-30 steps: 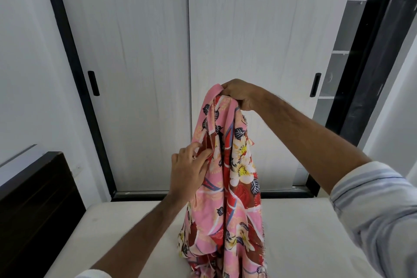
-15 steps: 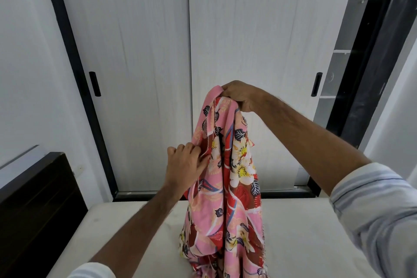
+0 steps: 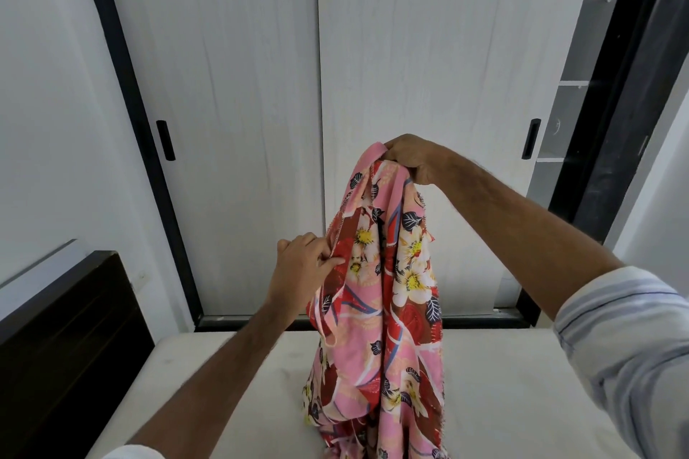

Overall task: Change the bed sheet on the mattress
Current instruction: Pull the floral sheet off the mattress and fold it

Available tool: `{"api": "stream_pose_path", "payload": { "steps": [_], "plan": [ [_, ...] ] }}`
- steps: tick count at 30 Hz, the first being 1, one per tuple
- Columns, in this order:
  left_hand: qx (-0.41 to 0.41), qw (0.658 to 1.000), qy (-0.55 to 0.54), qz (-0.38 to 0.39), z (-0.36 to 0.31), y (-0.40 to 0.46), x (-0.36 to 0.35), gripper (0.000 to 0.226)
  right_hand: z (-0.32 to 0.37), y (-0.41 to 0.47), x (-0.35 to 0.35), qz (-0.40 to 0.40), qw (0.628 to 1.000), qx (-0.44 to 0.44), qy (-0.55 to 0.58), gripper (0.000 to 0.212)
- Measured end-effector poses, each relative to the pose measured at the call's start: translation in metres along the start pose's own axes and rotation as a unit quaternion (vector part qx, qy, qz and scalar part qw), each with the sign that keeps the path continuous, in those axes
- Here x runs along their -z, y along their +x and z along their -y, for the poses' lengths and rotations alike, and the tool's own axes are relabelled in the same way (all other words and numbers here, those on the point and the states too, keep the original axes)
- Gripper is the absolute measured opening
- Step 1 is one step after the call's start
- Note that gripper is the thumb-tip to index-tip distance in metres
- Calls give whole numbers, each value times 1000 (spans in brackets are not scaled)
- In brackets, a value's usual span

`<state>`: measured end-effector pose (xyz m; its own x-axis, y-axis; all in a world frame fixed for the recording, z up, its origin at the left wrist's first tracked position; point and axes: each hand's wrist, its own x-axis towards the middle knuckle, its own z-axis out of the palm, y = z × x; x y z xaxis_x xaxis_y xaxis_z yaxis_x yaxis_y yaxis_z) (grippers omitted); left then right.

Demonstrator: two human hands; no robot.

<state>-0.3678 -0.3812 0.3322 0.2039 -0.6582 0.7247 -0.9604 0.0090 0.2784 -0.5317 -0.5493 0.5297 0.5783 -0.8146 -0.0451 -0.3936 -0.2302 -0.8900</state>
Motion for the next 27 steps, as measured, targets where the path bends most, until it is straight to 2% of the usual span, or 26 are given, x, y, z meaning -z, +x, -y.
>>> {"api": "stream_pose_path", "payload": {
  "steps": [4, 8, 12, 14, 21, 24, 27],
  "plan": [
    [72, 993, -88, 22, 5, 2, 15, 39, -7, 5, 4, -10, 1000, -5, -9, 25],
    [143, 983, -111, 31, 16, 7, 26, 35, -11, 10, 11, -20, 1000, -6, -11, 24],
    [129, 989, -74, 13, 36, 12, 36, 9, -16, 16, 18, -28, 999, -6, -22, 24],
    [131, 989, -62, 19, 45, 13, 40, 10, -19, 17, 20, -27, 999, -3, -34, 25],
    [115, 983, 43, 137, 56, 4, 46, 5, -5, 15, 28, -40, 996, 45, -62, 24],
    [174, 981, -28, 82, 58, 32, 65, 1, 12, 18, 39, -45, 994, 72, -66, 23],
    [234, 963, -118, -63, 59, 86, 110, 8, 26, 20, 58, -24, 988, 128, -85, 20]
  ]
}}
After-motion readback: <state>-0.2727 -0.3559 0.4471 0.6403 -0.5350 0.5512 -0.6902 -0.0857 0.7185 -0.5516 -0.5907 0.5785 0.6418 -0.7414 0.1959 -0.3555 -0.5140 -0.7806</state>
